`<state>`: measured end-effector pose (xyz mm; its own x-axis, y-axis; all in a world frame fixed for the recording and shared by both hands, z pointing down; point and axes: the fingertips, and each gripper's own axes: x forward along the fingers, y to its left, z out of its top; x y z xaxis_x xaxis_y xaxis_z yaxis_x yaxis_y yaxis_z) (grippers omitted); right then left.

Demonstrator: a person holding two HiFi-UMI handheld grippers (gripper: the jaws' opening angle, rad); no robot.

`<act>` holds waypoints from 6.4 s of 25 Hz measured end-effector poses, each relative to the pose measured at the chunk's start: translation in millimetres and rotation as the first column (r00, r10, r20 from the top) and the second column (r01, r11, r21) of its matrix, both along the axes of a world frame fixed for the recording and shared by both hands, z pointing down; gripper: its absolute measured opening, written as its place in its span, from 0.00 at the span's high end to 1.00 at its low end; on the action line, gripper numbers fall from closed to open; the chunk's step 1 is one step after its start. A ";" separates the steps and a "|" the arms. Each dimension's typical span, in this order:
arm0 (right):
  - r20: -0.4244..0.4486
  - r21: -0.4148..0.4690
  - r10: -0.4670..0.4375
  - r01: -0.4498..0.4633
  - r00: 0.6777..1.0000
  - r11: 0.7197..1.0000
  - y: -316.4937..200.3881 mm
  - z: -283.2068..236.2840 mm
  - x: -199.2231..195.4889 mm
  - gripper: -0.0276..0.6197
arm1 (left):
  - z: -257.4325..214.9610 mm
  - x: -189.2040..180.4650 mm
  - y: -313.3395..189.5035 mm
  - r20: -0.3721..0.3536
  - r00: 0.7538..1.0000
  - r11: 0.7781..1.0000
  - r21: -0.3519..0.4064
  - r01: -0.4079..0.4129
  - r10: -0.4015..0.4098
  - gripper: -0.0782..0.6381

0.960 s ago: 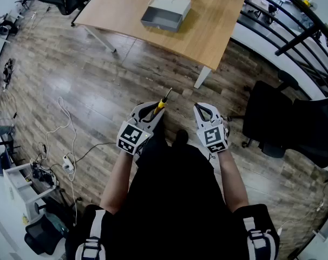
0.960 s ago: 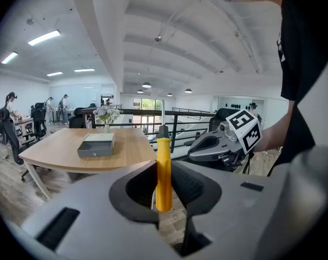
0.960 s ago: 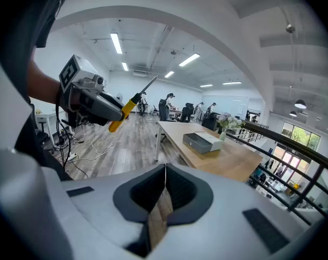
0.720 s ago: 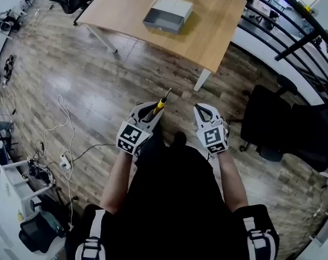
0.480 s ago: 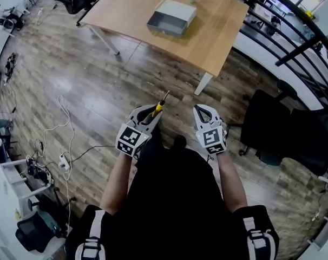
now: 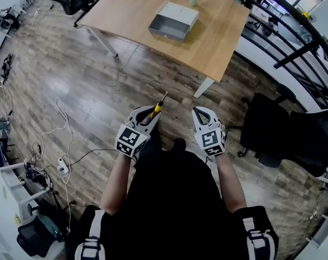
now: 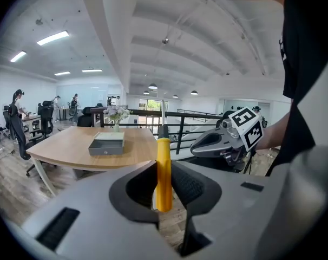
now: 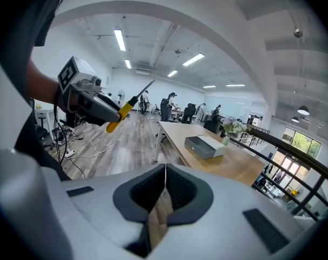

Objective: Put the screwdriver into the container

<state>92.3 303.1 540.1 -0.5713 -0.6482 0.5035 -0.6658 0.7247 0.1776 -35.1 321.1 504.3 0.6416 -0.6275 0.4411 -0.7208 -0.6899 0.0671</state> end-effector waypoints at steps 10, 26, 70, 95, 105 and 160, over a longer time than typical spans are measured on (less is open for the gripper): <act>-0.035 -0.010 0.009 -0.009 0.999 1.000 -39.9 -6.0 -39.7 0.92 | -2.9 -36.6 -47.2 -0.029 0.999 1.000 -0.009 -0.025 0.024 0.76; -0.066 -0.006 0.047 -0.048 0.997 0.999 -106.8 -5.7 -107.7 0.92 | 6.0 -104.7 -126.4 -0.048 0.996 0.997 -0.018 -0.079 0.078 0.76; -0.098 -0.041 0.096 -0.101 0.991 0.994 -166.0 17.4 -200.8 0.92 | 32.6 -196.6 -201.4 -0.060 0.986 0.985 -0.058 -0.160 0.156 0.76; -0.053 -0.073 0.104 -0.107 0.993 0.992 -310.9 24.9 -148.1 0.92 | 33.1 -131.7 -331.0 0.013 0.980 0.975 -0.099 -0.197 0.199 0.76; -0.060 -0.093 0.066 -0.072 0.996 0.993 -357.3 28.9 -123.3 0.92 | 35.6 -106.9 -370.2 0.051 0.979 0.976 -0.107 -0.190 0.197 0.76; -0.097 -0.216 0.378 -0.390 0.921 0.895 -480.7 65.3 -38.0 0.92 | 124.2 -19.1 -508.0 0.169 0.679 0.685 -0.367 -0.629 0.714 0.76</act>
